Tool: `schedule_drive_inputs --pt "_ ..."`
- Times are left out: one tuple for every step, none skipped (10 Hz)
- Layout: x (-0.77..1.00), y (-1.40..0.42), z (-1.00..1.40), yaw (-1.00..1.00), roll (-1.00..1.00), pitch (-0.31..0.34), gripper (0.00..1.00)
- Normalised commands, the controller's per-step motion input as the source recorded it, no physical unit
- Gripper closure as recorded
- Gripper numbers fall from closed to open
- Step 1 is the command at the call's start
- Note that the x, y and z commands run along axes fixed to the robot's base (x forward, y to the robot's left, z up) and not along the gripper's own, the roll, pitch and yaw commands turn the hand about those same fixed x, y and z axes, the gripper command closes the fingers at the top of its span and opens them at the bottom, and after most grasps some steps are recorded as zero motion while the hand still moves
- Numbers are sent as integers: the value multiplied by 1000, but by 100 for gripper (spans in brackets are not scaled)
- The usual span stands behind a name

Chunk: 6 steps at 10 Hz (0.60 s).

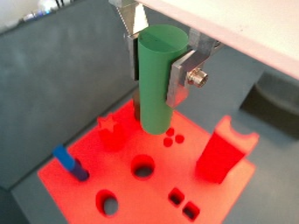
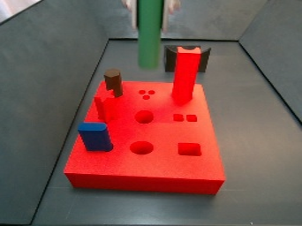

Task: Pick up the round object. Move up. Move to above the board. Insert the round object.
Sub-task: Insert the round object.

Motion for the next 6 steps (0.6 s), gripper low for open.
schedule_drive_inputs --pt "291 -154 -943 0 0 0 100" --pt "9 0 -869 0 -91 -119 100" --pt "0 0 -769 0 -111 -170 100" --pt "-34 0 -714 0 -94 -220 100" --pt "-134 0 -634 0 -104 -259 100" --pt "-326 -9 -346 26 -7 -287 100"
